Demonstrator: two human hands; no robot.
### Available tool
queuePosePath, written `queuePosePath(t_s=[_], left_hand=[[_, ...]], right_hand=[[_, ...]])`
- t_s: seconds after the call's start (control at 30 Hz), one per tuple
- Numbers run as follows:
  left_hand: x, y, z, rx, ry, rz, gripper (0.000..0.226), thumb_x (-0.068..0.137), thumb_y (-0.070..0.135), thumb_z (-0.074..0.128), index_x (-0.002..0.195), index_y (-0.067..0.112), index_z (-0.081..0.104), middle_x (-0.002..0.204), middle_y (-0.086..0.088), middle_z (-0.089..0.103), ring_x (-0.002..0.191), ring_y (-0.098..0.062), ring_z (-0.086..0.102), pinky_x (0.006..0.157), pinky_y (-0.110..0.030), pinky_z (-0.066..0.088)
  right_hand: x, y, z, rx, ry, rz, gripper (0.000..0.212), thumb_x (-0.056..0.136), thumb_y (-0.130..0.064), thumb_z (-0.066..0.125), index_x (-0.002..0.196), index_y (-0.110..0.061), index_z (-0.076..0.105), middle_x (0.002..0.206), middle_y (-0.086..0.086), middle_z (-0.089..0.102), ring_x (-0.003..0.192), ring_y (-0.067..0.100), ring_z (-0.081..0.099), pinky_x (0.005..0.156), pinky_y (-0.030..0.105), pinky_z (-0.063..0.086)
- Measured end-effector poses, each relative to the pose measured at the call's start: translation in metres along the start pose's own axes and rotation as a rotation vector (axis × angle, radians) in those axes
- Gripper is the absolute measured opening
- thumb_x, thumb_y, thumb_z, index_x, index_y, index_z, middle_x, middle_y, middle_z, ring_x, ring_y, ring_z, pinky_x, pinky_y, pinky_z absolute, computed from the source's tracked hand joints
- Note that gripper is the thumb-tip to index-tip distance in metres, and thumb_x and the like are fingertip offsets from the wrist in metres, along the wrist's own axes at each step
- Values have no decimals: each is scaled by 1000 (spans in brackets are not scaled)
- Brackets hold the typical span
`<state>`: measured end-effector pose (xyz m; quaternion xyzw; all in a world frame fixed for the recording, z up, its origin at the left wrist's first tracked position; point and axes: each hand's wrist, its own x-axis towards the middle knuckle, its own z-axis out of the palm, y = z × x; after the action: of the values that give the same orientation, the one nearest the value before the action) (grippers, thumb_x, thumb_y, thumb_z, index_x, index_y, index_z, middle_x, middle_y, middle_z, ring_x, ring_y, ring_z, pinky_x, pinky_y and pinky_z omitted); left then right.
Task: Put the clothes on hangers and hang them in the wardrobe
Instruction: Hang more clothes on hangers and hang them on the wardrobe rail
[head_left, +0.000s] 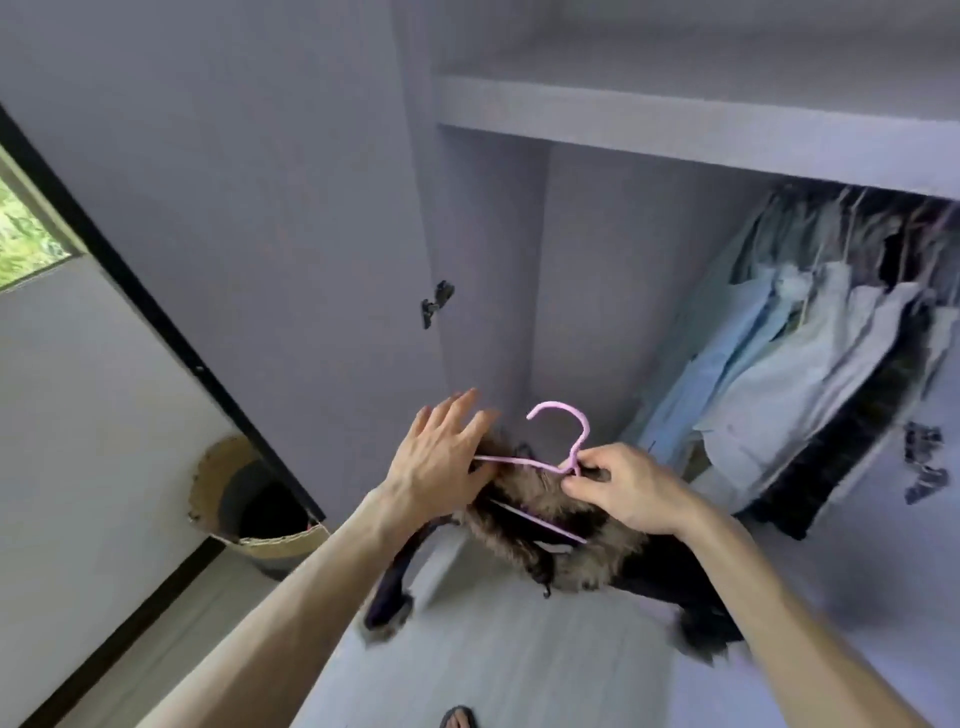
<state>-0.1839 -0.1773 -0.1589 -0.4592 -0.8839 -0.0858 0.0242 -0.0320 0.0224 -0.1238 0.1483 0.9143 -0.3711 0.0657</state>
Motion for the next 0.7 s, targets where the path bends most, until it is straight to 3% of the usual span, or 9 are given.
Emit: queuePosePath(t_s=[0.1, 0.2, 0.27, 0.33, 0.43, 0.5, 0.6, 0.7], left_hand=[[27, 5, 5, -136, -147, 12, 32, 100, 43, 39, 115, 22, 57, 117, 0, 64, 113, -28, 57, 92, -38, 46], [47, 11, 6, -386, -162, -8, 22, 103, 35, 45, 103, 15, 55, 94, -3, 66, 89, -29, 60, 77, -40, 47], [62, 9, 4, -432, -155, -3, 25, 103, 37, 46, 98, 15, 54, 85, -3, 65, 81, -29, 60, 74, -41, 48], [78, 3, 1, -420, -169, -25, 28, 103, 40, 46, 98, 14, 55, 83, -2, 65, 80, -29, 61, 72, -40, 48], [100, -9, 1, -409, -210, -50, 29, 103, 40, 47, 103, 13, 54, 90, -6, 66, 83, -31, 62, 75, -41, 49], [112, -13, 3, -435, -258, -56, 23, 102, 36, 50, 106, 13, 52, 94, -6, 65, 86, -30, 61, 76, -40, 48], [125, -13, 7, -515, -272, -32, 6, 98, 18, 55, 103, 18, 51, 97, -3, 60, 90, -26, 57, 75, -33, 41], [139, -11, 8, -571, -254, 19, 30, 89, -4, 50, 97, 24, 56, 103, -2, 58, 94, -20, 54, 79, -23, 36]], right_hand=[[0, 0, -28, 66, 86, 40, 13, 91, -35, 66, 79, -33, 72, 68, -12, 64, 65, -2, 56, 68, 21, 42], [-6, 7, -47, 165, 197, 79, 6, 91, -38, 67, 94, -36, 73, 89, -23, 73, 88, -8, 65, 82, 14, 48], [-14, 21, -54, 115, 283, 147, 23, 91, -52, 62, 109, -38, 67, 101, -22, 71, 97, -5, 64, 88, 20, 49], [-24, 39, -51, -13, 311, 260, 34, 93, -62, 49, 112, -37, 63, 104, -19, 68, 99, 5, 62, 89, 28, 49], [-38, 64, -29, -192, 397, 362, 42, 99, -57, 34, 107, -29, 64, 103, -6, 68, 100, 22, 61, 87, 38, 49], [-41, 78, -11, -382, 431, 353, 46, 98, -55, 27, 102, -26, 62, 96, -6, 69, 94, 25, 57, 82, 41, 49], [-38, 69, 8, -405, 376, 368, 29, 101, -48, 34, 91, -26, 50, 89, -8, 63, 88, 21, 56, 73, 39, 47], [-26, 55, 19, -352, 376, 349, 23, 104, -38, 37, 87, -22, 41, 82, -6, 56, 82, 26, 58, 65, 40, 37]])
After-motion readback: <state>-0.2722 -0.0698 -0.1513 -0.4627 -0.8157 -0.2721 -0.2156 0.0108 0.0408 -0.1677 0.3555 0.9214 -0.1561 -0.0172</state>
